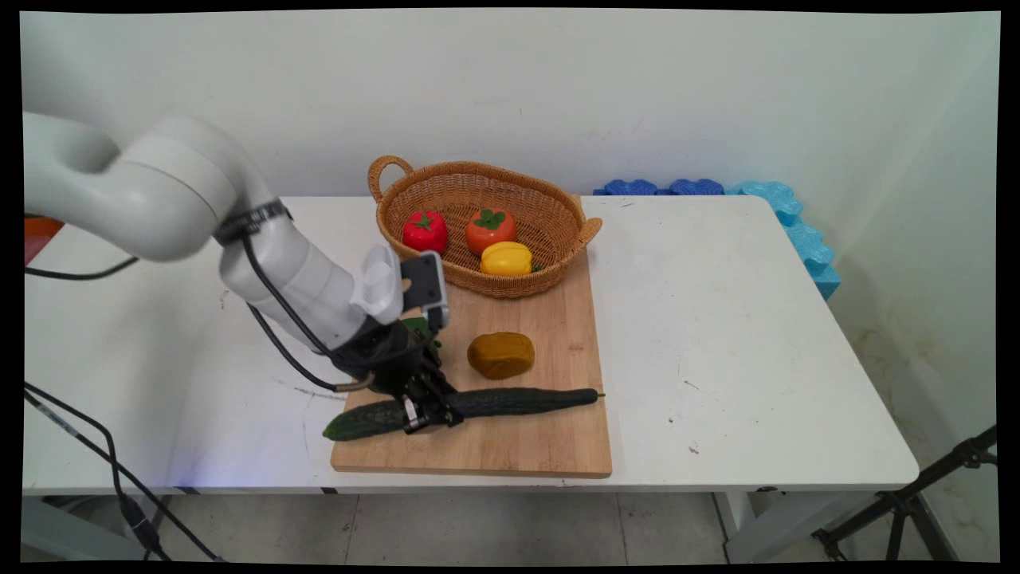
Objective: Place the picked object in the vegetable basket
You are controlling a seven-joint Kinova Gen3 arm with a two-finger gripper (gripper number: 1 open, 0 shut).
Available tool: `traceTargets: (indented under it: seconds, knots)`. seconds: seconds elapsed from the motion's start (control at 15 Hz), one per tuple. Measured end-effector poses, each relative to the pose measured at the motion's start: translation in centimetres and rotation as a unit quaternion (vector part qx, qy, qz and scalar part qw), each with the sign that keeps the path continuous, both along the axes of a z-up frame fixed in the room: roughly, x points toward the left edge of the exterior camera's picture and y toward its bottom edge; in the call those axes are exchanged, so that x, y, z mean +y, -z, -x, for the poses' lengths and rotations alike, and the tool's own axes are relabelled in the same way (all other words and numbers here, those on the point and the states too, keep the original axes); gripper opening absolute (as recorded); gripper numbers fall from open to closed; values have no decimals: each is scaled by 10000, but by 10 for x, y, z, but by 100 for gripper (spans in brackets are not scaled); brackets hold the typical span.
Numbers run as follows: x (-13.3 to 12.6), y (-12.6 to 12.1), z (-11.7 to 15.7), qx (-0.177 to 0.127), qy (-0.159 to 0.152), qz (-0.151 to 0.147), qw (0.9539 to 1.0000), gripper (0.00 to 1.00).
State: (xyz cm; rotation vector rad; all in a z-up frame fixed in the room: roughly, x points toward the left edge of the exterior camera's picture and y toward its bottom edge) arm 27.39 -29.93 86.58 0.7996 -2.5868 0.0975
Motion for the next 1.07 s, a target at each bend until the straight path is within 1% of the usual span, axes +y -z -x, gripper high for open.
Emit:
traceTargets:
  seconds: [0.13, 0.27, 0.4, 0.6, 0.67, 0.87, 1.07]
  knots:
    - [1, -22, -7, 52, 19, 15, 10000, 0]
    - [-4, -47, -18, 89, 20, 49, 9999, 0]
    - [-16, -70, -32, 98, -16, 121, 9999, 0]
    - [-42, -101, -54, 99, -175, 256, 9995, 0]
    - [-48, -106, -58, 91, -209, 283, 9993, 0]
    - [-81, -123, -78, 0, -426, 434, 9981, 0]
    - [-118, -129, -95, -150, -681, 574, 9959, 0]
